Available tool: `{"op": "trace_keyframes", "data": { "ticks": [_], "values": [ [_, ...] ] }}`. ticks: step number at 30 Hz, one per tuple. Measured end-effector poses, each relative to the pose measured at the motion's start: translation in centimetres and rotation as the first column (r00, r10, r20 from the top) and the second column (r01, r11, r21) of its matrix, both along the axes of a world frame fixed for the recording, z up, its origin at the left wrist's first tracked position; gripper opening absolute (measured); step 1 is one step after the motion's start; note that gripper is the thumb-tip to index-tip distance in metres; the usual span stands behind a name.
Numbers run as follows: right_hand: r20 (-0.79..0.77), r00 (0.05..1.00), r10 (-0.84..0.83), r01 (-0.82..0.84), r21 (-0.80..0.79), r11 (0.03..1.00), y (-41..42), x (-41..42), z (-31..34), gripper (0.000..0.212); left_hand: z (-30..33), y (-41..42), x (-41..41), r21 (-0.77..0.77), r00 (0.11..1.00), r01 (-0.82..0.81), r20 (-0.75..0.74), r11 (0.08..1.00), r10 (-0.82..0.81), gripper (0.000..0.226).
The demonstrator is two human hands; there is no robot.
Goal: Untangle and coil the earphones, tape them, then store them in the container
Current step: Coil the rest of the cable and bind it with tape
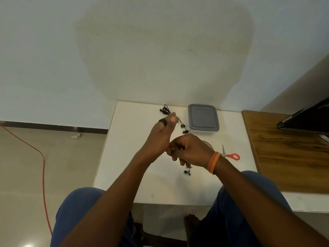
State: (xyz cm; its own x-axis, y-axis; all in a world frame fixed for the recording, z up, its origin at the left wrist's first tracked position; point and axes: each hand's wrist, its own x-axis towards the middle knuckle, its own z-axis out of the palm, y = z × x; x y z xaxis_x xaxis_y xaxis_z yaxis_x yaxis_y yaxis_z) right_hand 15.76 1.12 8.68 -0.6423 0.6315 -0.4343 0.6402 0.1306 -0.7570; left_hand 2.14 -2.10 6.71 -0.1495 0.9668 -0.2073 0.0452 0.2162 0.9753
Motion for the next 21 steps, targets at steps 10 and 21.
{"op": "trace_keyframes", "data": {
  "ticks": [10,21],
  "values": [
    [-0.106,0.994,-0.023,0.052,0.277,0.959,2.3,2.5,0.0,0.007,-1.3,-0.9,0.0,-0.213,0.914,0.274,-0.245,0.938,-0.322,0.06],
    [-0.345,0.938,0.029,0.088,0.318,0.944,2.4,1.6,-0.5,0.008,0.6,-1.2,0.3,-0.246,0.776,0.616,0.354,0.748,-0.522,0.075]
  ]
}}
